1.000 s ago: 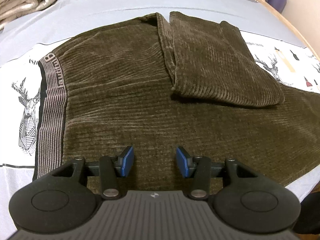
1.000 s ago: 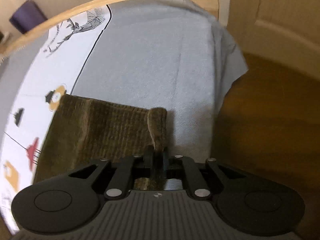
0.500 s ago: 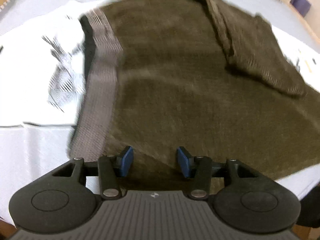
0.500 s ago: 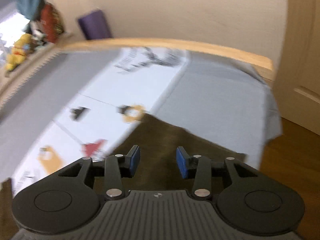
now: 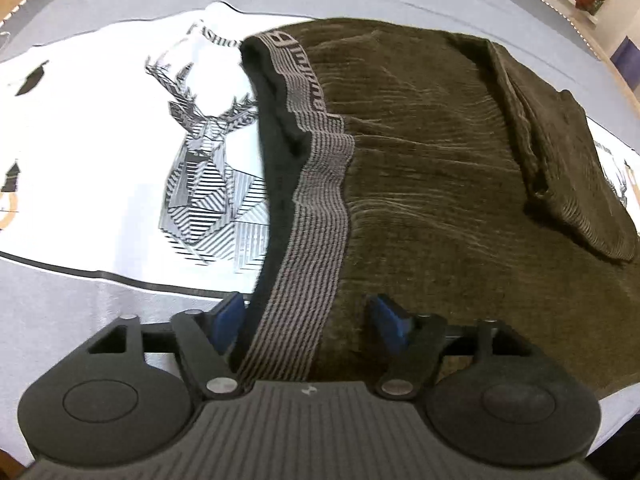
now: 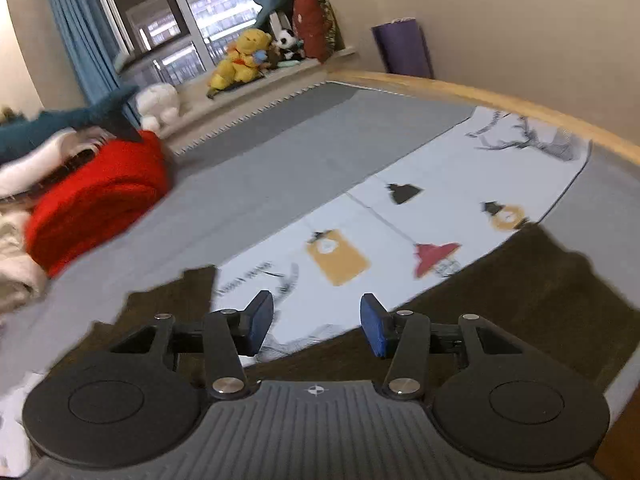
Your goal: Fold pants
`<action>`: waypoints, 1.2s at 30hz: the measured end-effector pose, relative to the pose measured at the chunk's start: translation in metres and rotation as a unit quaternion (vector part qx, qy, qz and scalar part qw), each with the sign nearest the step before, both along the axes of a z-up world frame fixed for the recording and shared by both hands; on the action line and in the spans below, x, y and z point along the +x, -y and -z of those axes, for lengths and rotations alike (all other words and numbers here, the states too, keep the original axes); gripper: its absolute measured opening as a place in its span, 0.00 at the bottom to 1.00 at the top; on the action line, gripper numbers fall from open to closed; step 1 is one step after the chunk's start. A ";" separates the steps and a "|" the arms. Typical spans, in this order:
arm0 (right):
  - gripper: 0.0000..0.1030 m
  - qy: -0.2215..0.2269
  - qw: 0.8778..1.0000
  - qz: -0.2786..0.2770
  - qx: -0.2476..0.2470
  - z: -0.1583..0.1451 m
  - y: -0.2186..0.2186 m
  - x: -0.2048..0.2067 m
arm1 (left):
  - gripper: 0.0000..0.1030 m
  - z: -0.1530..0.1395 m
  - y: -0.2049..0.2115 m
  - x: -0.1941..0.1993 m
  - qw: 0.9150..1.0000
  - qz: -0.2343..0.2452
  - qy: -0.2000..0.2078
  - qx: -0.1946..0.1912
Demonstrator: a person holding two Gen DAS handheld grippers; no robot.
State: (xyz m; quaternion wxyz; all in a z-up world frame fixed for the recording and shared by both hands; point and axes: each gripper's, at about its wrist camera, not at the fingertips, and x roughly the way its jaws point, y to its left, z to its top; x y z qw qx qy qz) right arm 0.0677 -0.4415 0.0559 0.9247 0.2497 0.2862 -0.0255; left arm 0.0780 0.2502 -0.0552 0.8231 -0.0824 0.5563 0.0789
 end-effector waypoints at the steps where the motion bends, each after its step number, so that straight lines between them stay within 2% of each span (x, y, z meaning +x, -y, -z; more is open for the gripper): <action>1: 0.49 0.000 1.000 -0.001 -0.009 0.000 -0.003 0.003 | 0.74 0.002 0.001 0.003 1.000 -0.001 -0.004 0.008; 4: 0.49 -0.015 0.999 -0.010 -0.049 0.003 -0.011 0.012 | 0.74 0.007 0.002 0.009 1.000 -0.011 -0.011 0.025; 7: 0.49 -0.022 0.998 -0.018 -0.064 0.008 -0.015 0.010 | 0.74 0.012 0.001 0.010 1.000 -0.015 -0.021 0.015; 9: 0.49 -0.030 0.997 -0.017 -0.068 0.015 -0.012 0.010 | 0.74 0.014 0.005 0.011 0.999 -0.005 -0.022 0.024; 12: 0.49 -0.039 0.997 -0.011 -0.060 0.021 -0.006 0.009 | 0.63 0.013 0.007 0.009 0.999 0.008 -0.016 0.033; 14: 0.49 -0.042 0.998 -0.008 -0.056 0.023 -0.003 0.008 | 0.47 0.011 0.007 0.007 0.999 0.010 -0.010 0.036; 17: 0.49 -0.044 0.998 -0.007 -0.052 0.024 -0.003 0.007 | 0.39 0.008 0.007 0.002 0.999 0.020 -0.004 0.036; 19: 0.49 -0.046 0.997 -0.008 -0.053 0.024 -0.006 0.007 | 0.37 0.006 0.010 -0.003 0.998 0.035 -0.007 0.047; 23: 0.49 -0.050 0.997 -0.014 -0.058 0.023 -0.014 0.010 | 0.37 0.005 0.010 -0.009 0.997 0.051 -0.024 0.055; 29: 0.49 -0.052 0.996 -0.030 -0.062 0.022 -0.027 0.014 | 0.37 0.000 0.005 -0.017 0.996 0.036 -0.034 0.068; 30: 0.49 -0.053 0.996 -0.032 -0.063 0.022 -0.029 0.014 | 0.38 -0.002 0.009 -0.015 0.996 0.036 -0.036 0.070; 32: 0.49 -0.055 0.995 -0.037 -0.069 0.022 -0.032 0.015 | 0.46 -0.005 0.014 -0.013 0.996 0.038 -0.041 0.075; 34: 0.49 -0.055 0.995 -0.043 -0.077 0.022 -0.034 0.014 | 0.50 -0.011 0.018 -0.013 0.995 0.034 -0.031 0.085; 36: 0.49 -0.055 0.994 -0.047 -0.082 0.022 -0.034 0.014 | 0.52 -0.025 0.019 -0.017 0.996 0.022 0.006 0.087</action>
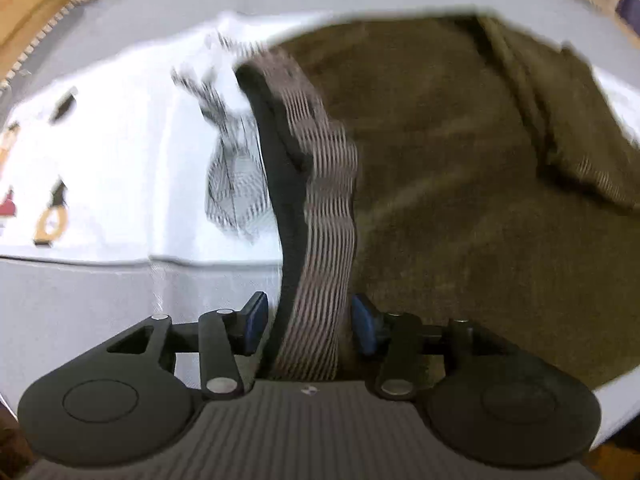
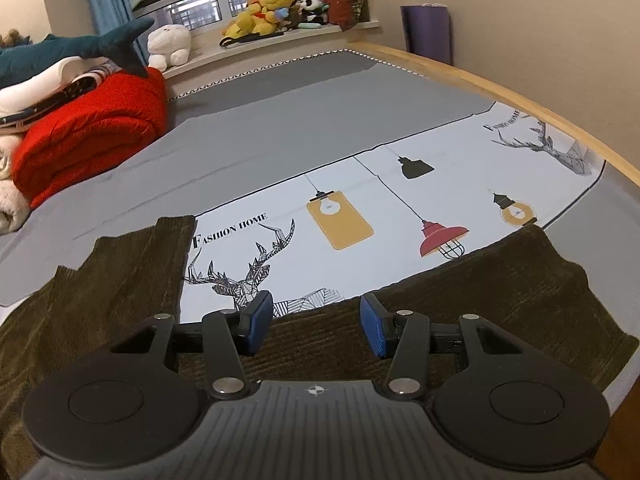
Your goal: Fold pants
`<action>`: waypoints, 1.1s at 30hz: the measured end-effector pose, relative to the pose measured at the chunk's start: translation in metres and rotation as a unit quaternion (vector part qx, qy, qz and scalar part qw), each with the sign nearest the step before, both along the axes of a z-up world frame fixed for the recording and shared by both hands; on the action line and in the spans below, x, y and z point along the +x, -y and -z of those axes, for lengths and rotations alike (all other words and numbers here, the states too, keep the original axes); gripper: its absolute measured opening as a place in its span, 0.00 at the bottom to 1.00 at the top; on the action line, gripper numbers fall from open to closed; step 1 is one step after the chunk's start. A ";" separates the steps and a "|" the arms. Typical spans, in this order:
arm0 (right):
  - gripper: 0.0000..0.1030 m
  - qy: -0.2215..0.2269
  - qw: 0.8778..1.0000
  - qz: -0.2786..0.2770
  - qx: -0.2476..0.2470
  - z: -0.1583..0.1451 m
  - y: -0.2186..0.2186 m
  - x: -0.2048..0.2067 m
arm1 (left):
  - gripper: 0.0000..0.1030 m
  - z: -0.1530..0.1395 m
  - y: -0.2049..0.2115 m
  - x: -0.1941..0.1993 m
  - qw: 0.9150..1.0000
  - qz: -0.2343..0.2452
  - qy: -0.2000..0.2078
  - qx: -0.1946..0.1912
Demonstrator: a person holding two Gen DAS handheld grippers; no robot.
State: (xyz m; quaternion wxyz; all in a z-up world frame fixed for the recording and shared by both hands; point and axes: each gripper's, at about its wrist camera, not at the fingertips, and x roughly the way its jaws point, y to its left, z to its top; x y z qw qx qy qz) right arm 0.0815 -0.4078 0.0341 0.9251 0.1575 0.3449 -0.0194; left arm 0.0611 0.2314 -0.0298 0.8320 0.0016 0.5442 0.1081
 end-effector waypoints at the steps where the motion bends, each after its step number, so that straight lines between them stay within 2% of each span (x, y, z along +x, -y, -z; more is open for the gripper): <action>1: 0.49 -0.001 1.000 0.000 -0.001 0.000 0.001 0.000 | 0.53 -0.007 0.000 -0.002 1.000 -0.005 0.024 -0.008; 5: 0.49 -0.009 1.000 0.006 -0.001 0.003 0.007 0.000 | 0.52 -0.021 0.000 -0.001 0.996 -0.014 0.075 -0.056; 10: 0.49 -0.014 1.000 0.013 0.001 0.006 0.015 -0.003 | 0.45 -0.030 0.020 0.003 0.990 0.031 0.113 -0.073; 12: 0.49 -0.016 1.000 0.014 0.000 0.007 0.017 -0.004 | 0.44 -0.025 0.030 0.010 0.991 0.047 0.103 -0.075; 15: 0.49 -0.019 1.000 0.014 -0.003 0.008 0.020 -0.004 | 0.43 -0.009 0.043 0.019 0.995 0.066 0.060 -0.054; 18: 0.49 -0.022 1.000 0.014 -0.008 0.009 0.022 -0.004 | 0.43 0.023 0.046 0.032 0.998 0.055 -0.027 -0.016; 19: 0.49 -0.022 1.000 0.013 -0.010 0.010 0.022 -0.004 | 0.44 0.028 0.047 0.034 0.998 0.055 -0.038 -0.012; 25: 0.49 -0.024 1.000 0.011 -0.017 0.011 0.025 -0.004 | 0.44 0.013 0.054 0.042 0.999 0.044 0.006 -0.020; 33: 0.49 -0.025 0.999 0.012 -0.020 0.012 0.026 -0.004 | 0.44 0.007 0.053 0.049 0.999 0.040 0.020 -0.019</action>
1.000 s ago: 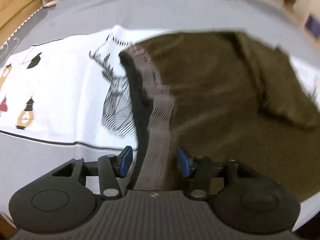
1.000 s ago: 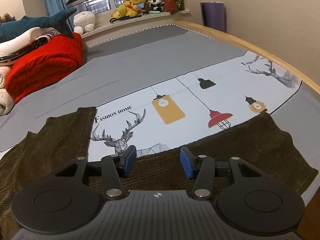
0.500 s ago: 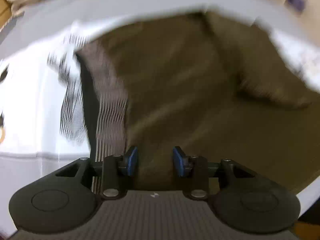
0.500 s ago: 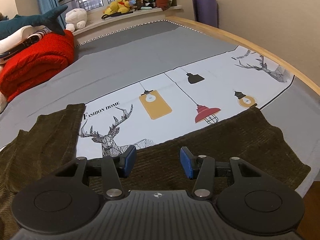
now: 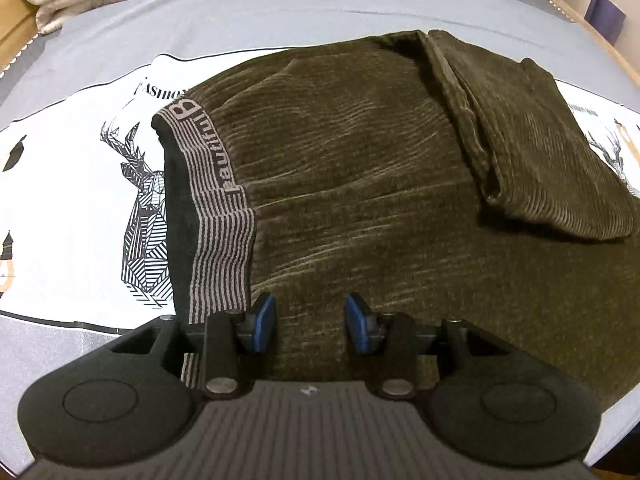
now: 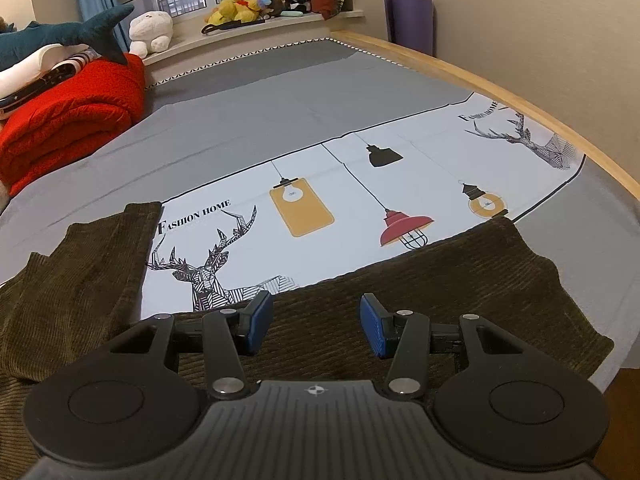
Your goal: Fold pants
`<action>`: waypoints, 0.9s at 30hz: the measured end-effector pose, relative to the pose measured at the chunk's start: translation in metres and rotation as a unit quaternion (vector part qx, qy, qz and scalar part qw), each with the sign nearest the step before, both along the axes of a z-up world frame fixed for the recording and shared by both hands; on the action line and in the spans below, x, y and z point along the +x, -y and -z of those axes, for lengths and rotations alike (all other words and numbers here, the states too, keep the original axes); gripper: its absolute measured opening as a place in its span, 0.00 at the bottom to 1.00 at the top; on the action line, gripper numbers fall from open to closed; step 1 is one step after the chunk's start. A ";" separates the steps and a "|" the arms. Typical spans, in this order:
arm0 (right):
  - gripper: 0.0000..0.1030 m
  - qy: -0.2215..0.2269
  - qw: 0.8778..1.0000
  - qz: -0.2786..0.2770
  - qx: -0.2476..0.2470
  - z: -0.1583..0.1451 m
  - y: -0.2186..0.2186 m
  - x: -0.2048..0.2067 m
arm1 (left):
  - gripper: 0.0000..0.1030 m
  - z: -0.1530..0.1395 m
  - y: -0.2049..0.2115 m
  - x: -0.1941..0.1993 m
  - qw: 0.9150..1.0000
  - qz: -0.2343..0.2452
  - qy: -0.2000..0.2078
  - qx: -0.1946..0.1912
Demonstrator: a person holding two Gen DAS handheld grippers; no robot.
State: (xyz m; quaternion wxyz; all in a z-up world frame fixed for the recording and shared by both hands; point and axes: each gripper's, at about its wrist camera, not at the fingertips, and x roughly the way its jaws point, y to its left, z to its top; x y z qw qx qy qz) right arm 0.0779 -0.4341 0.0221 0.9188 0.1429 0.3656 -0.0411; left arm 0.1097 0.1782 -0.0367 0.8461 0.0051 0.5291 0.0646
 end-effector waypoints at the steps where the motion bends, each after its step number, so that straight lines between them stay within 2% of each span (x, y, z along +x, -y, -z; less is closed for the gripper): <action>1: 0.49 0.000 1.000 0.000 -0.001 0.000 0.000 0.000 | 0.44 -0.002 0.001 -0.005 1.000 0.000 0.000 0.001; 20: 0.48 0.016 0.999 -0.021 -0.027 -0.005 -0.020 0.007 | 0.44 -0.005 0.002 -0.001 1.000 0.001 0.020 0.002; 25: 0.19 0.033 0.999 -0.029 -0.015 -0.009 -0.025 0.010 | 0.44 -0.013 0.008 0.001 0.999 0.005 0.040 -0.009; 27: 0.15 0.039 0.999 -0.037 -0.002 -0.011 -0.029 0.012 | 0.42 -0.018 0.010 0.002 0.998 0.007 0.052 -0.017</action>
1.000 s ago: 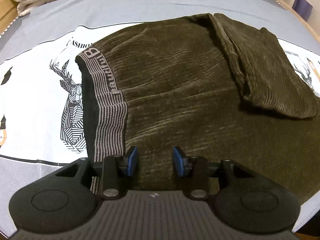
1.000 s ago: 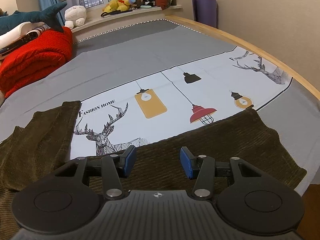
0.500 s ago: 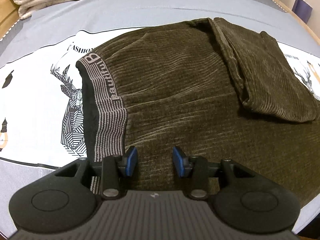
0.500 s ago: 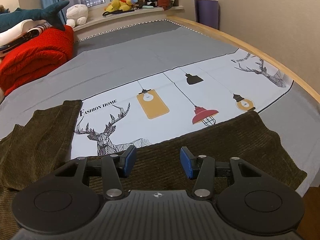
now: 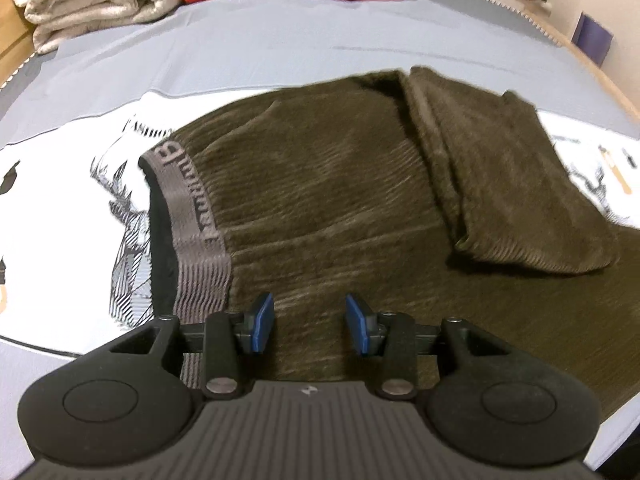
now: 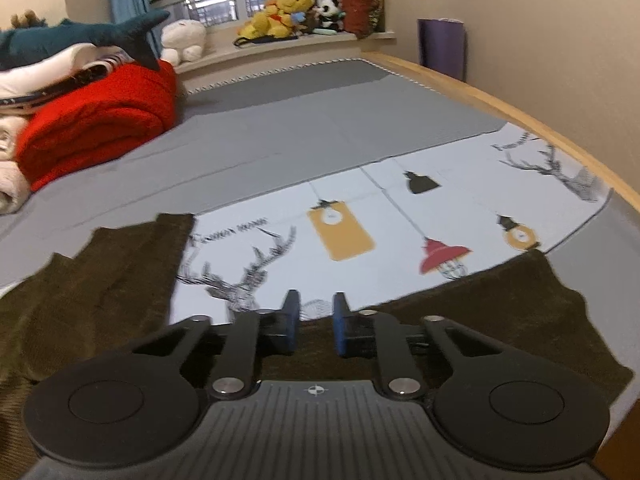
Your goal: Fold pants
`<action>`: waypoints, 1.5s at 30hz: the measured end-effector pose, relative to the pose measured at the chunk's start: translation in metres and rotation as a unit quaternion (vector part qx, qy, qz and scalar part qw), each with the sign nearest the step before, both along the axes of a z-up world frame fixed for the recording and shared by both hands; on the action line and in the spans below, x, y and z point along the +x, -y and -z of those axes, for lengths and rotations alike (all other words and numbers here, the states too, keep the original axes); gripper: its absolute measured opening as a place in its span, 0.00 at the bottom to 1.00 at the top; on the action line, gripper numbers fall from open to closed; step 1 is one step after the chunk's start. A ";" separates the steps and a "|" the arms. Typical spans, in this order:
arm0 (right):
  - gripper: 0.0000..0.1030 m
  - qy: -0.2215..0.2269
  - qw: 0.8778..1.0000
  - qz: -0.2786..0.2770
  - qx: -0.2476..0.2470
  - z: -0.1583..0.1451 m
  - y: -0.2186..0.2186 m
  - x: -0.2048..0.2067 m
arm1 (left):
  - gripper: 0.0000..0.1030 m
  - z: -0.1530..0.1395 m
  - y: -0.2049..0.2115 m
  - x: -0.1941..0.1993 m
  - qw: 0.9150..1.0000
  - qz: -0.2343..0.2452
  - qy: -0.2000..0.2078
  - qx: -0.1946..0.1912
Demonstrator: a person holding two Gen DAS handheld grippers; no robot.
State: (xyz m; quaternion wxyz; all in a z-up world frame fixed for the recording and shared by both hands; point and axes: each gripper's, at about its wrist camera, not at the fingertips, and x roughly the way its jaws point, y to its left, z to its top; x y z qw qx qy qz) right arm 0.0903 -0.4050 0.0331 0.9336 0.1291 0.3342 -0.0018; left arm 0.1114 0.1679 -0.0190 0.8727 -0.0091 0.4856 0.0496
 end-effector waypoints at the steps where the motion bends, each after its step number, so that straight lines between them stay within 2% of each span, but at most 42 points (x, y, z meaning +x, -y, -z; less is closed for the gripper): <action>1: 0.15 0.002 1.000 -0.003 0.004 -0.001 -0.003 0.001 | 0.34 -0.002 0.001 0.001 1.000 0.002 0.007 -0.005; 2: 0.15 0.004 1.000 -0.007 0.010 -0.001 -0.006 0.003 | 0.25 -0.004 0.003 0.002 1.000 0.005 0.013 -0.010; 3: 0.15 0.006 1.000 -0.012 0.015 -0.002 -0.009 0.006 | 0.23 -0.006 0.004 0.003 1.000 0.007 0.019 -0.016; 5: 0.15 0.007 0.999 -0.025 0.025 -0.003 -0.017 0.012 | 0.12 -0.009 0.009 0.006 0.999 0.011 0.025 -0.026; 6: 0.16 0.006 0.999 -0.032 0.028 -0.002 -0.021 0.016 | 0.11 -0.009 0.012 0.008 0.999 0.014 0.027 -0.029; 14: 0.17 -0.040 0.992 -0.085 0.083 0.015 -0.057 0.064 | 0.12 -0.007 0.036 0.024 0.998 0.031 0.029 -0.035; 17: 0.23 -0.053 0.990 -0.099 0.089 0.023 -0.075 0.084 | 0.12 -0.005 0.040 0.027 0.999 0.033 0.028 -0.031; 19: 0.32 -0.055 0.989 -0.103 0.094 0.029 -0.086 0.099 | 0.12 -0.003 0.043 0.031 0.999 0.033 0.027 -0.029; 20: 0.33 -0.057 0.988 -0.104 0.097 0.032 -0.090 0.106 | 0.12 -0.003 0.043 0.031 0.999 0.032 0.027 -0.029; 25: 0.34 -0.073 0.983 -0.107 0.129 0.055 -0.102 0.149 | 0.13 -0.008 0.041 0.030 0.999 0.031 0.031 -0.027; 34: 0.36 -0.095 0.966 -0.091 0.222 0.112 -0.107 0.225 | 0.14 -0.017 0.032 0.034 0.999 0.027 0.032 -0.025; 37: 0.38 -0.084 0.958 -0.092 0.257 0.117 -0.107 0.244 | 0.14 -0.019 0.028 0.037 0.999 0.024 0.030 -0.020; 40: 0.38 -0.079 0.956 -0.108 0.259 0.118 -0.114 0.259 | 0.14 -0.020 0.025 0.040 0.999 0.021 0.029 -0.019; 42: 0.38 -0.073 0.955 -0.117 0.264 0.119 -0.119 0.267 | 0.14 -0.021 0.025 0.041 0.999 0.021 0.028 -0.015; 44: 0.31 -0.072 0.953 -0.117 0.269 0.119 -0.124 0.274 | 0.14 -0.021 0.026 0.042 0.999 0.020 0.026 -0.010; 45: 0.14 -0.072 0.954 -0.120 0.264 0.118 -0.128 0.276 | 0.14 -0.021 0.026 0.042 0.999 0.020 0.025 -0.008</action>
